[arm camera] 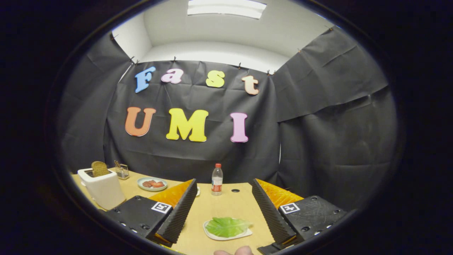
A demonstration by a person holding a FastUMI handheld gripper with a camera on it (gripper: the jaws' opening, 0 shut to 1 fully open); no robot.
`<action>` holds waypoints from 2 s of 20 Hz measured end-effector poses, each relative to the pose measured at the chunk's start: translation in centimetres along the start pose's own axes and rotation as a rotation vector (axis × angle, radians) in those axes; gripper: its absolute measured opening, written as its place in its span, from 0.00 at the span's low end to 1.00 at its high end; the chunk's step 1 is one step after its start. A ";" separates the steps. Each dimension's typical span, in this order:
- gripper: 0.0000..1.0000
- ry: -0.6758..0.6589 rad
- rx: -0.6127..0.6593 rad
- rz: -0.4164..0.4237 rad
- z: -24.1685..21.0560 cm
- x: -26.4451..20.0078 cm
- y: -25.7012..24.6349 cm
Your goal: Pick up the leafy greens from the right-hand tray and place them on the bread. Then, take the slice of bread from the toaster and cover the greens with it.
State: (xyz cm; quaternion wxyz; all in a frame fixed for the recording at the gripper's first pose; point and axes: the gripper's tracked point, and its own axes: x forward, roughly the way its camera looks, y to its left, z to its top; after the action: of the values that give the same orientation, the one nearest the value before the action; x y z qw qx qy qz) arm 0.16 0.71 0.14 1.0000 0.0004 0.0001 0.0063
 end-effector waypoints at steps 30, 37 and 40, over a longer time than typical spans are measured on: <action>0.95 0.056 -0.022 0.040 -2.4 0.7 -0.4; 0.95 0.183 -0.007 0.067 -6.8 2.4 -1.7; 0.95 0.284 0.021 0.115 -9.9 3.9 -1.2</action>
State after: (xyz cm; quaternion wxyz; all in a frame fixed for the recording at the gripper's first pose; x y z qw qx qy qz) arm 4.04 -0.46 -9.73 0.9878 0.0100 0.1418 0.0638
